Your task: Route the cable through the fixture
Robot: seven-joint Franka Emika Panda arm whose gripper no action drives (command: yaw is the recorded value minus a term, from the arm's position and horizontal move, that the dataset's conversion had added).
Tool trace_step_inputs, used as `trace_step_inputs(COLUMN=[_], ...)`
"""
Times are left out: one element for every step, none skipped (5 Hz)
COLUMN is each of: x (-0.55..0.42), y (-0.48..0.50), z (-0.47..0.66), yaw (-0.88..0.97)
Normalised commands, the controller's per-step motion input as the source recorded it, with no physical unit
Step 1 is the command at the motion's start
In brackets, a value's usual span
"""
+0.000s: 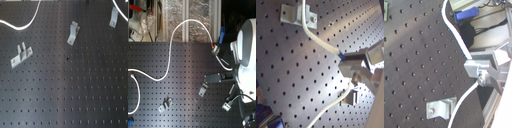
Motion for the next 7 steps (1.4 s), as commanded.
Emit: trace_step_inputs(x=[-0.001,0.068,0.076,0.001,-0.049,-0.247,-0.49], y=[0.035,0.092,0.065,0.043,0.169,0.265,0.224], z=[0.31,0.42,0.37,0.31,0.31,0.3,0.24], yaw=[-0.12,-0.04,0.0,0.0,0.0,0.0,0.06])
